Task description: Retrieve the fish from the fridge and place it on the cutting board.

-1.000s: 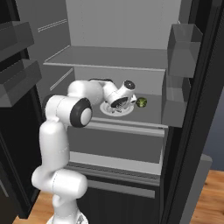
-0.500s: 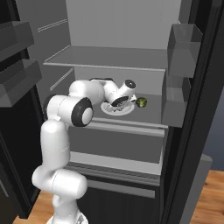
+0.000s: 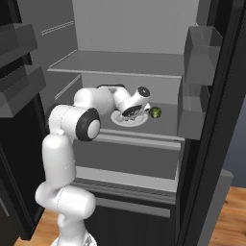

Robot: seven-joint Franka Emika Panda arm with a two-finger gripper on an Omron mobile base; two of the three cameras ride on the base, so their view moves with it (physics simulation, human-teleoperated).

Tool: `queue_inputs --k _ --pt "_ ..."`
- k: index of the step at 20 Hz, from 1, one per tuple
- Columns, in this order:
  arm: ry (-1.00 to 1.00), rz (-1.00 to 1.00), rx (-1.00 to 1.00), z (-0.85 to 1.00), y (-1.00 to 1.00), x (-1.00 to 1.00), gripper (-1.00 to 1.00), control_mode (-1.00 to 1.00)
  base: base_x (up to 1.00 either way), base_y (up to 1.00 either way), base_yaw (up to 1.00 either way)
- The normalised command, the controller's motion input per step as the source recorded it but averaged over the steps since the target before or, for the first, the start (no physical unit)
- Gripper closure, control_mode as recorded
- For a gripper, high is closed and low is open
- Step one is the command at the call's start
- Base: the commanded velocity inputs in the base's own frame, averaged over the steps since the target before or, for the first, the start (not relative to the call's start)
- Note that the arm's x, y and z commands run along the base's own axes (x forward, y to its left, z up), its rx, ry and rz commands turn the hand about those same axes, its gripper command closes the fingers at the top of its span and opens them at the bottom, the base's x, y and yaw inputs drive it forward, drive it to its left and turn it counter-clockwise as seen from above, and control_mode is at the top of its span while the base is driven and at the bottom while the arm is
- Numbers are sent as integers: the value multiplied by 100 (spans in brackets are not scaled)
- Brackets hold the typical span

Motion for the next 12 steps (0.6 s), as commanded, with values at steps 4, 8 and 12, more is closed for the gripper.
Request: queue_inputs --k 4,8,12 --pt "-19 2 0 38 0 -55 100 -100 0 0 0" --pt "-18 6 0 40 0 -64 100 -100 0 0 0" --pt "-17 8 0 30 0 -75 100 -100 0 0 0"
